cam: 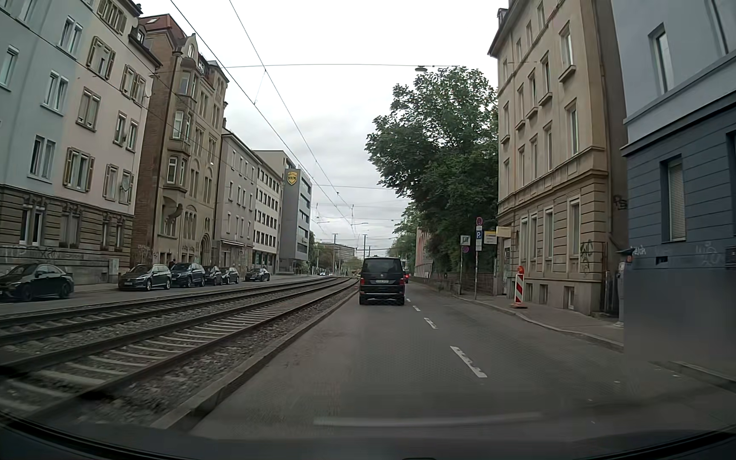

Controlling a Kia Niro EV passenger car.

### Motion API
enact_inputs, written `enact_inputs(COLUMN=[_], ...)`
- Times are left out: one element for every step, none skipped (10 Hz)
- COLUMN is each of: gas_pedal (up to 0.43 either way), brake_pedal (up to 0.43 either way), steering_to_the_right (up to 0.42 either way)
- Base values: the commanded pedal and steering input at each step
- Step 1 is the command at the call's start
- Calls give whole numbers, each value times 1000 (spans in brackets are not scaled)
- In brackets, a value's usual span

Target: Follow the waypoints while adhering to traffic rules and regulations

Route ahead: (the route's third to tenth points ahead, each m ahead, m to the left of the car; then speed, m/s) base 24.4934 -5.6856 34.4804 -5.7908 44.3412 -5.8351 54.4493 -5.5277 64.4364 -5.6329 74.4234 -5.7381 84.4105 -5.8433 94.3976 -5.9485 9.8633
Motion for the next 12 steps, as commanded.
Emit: enact_inputs(gas_pedal=[79, 79, 87, 87, 87, 87, 87, 87, 87, 87, 87, 87], brake_pedal=[0, 0, 0, 0, 0, 0, 0, 0, 0, 0, 0, 0], steering_to_the_right=[2, 4, 8, 8, 6, 8, 11, 12, 16, 24, 29, 30])
